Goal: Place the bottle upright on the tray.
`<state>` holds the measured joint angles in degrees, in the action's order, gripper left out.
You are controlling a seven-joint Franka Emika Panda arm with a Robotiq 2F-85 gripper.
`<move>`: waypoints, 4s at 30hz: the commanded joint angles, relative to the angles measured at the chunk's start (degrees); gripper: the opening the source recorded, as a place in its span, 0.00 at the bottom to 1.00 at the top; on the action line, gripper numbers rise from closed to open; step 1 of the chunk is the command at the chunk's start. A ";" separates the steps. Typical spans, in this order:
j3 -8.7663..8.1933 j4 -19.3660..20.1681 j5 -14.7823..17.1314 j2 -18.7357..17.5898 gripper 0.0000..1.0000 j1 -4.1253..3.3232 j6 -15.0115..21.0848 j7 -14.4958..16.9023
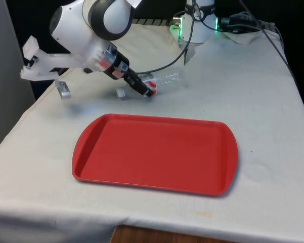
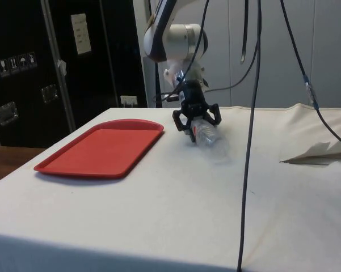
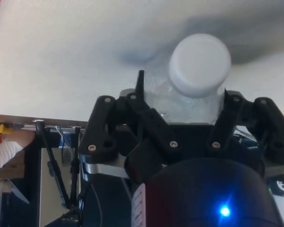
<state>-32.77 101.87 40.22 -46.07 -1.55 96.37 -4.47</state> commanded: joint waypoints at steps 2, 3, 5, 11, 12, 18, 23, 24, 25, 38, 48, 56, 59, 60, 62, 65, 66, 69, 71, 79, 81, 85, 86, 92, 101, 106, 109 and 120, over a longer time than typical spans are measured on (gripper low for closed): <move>0.17 -0.40 0.29 -0.46 0.35 0.23 -0.29 0.06; 0.06 -0.57 0.34 -0.52 0.25 0.17 -0.63 0.11; 0.00 -0.69 0.40 -0.63 0.21 0.17 -0.86 0.11; -0.29 -0.97 0.46 -0.69 0.00 0.11 -1.60 0.11; -0.34 -1.03 0.40 -0.57 0.00 0.06 -1.83 0.11; -0.92 -0.80 -0.11 0.57 0.00 -0.52 -2.29 -0.52; -1.09 -0.97 -0.17 1.09 0.00 -0.69 -2.52 -0.69; -1.49 -0.17 -0.40 2.06 0.00 -1.38 -1.89 -1.09; -1.55 0.00 -0.46 2.35 0.00 -1.55 -1.83 -1.20; -1.78 1.32 -1.43 5.50 0.00 -3.15 -0.74 -3.15; -1.78 1.95 -1.72 7.51 0.00 -4.47 1.09 -4.76; -1.78 2.64 -2.06 9.00 0.00 -5.44 2.81 -5.61; -1.43 2.06 -2.06 8.65 0.00 -4.98 1.95 -5.56; -1.78 2.75 -2.23 9.40 0.00 -5.73 3.27 -5.96; -1.78 2.92 -2.35 9.85 0.00 -6.07 3.84 -6.25; -1.78 3.04 -2.52 10.31 0.00 -6.30 4.30 -6.53; -1.78 3.09 -2.58 10.43 0.00 -6.36 4.53 -6.59; -1.78 3.32 -2.69 10.94 0.00 -6.65 5.16 -6.82; -1.83 3.38 -2.81 11.23 0.00 -6.76 5.44 -6.99; -1.78 3.72 -3.72 12.55 0.00 -7.33 6.59 -7.91; -1.72 3.84 -4.01 12.95 0.00 -7.45 6.93 -8.14; -1.66 3.90 -4.76 13.75 0.00 -7.73 7.28 -8.82; -1.66 3.95 -4.93 13.98 0.00 -7.79 7.33 -8.94; -1.32 3.61 -5.96 14.78 0.00 -7.45 6.30 -9.28; -1.55 7.62 -8.02 19.37 0.00 -8.48 9.45 -9.68; -1.38 10.14 -9.34 22.17 0.00 -8.59 11.06 -9.63; -1.26 11.00 -9.80 23.20 0.00 -8.59 11.69 -9.63; -0.69 15.64 -12.26 28.53 0.00 -8.59 14.84 -9.80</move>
<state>-33.12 117.11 28.25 -17.99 -9.63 110.24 -13.87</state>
